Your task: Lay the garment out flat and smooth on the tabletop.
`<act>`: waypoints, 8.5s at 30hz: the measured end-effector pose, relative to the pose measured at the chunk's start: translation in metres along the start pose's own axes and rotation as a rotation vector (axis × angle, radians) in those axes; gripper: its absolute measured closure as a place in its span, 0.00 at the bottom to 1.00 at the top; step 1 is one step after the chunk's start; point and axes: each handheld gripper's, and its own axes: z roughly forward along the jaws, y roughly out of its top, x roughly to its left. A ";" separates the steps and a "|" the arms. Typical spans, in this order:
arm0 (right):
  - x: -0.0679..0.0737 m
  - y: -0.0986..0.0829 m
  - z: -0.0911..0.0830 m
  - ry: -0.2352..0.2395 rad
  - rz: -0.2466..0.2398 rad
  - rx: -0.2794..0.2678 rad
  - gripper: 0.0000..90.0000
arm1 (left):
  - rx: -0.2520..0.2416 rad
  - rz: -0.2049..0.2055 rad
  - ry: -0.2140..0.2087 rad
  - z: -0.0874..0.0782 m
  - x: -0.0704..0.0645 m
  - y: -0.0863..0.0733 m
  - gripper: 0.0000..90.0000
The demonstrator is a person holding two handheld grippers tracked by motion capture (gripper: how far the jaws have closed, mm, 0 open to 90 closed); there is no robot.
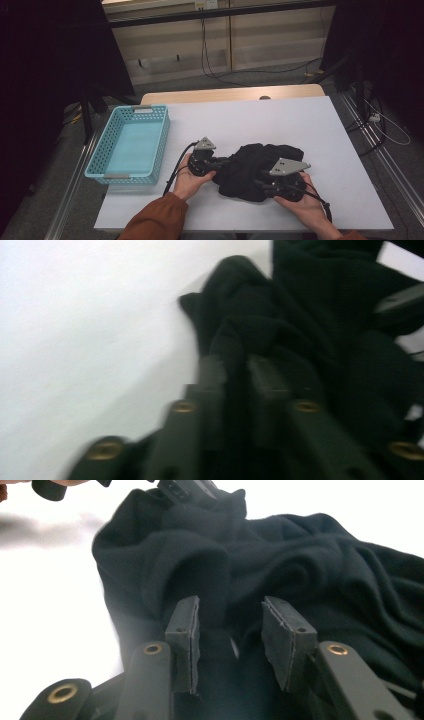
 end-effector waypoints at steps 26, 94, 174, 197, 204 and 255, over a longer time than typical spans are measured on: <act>0.025 -0.027 -0.016 0.007 0.013 0.137 0.54 | -0.137 -0.082 0.002 -0.088 0.002 -0.036 0.98; -0.118 0.149 -0.062 -0.363 0.031 -0.349 0.95 | -0.482 -0.149 0.177 -0.101 0.041 0.099 0.99; -0.022 -0.019 -0.041 -0.111 0.048 -0.007 0.68 | -0.138 0.031 0.199 -0.031 0.003 -0.003 0.17; -0.017 -0.006 0.006 -0.165 -0.018 0.046 0.50 | -0.081 0.078 0.163 -0.007 -0.008 -0.012 0.18; -0.026 0.012 -0.006 -0.157 0.013 -0.050 0.95 | -0.090 0.082 0.160 -0.009 -0.008 -0.011 0.19; -0.067 -0.006 -0.074 -0.263 0.143 -0.183 0.95 | 0.053 0.069 -0.060 0.046 -0.036 0.011 0.90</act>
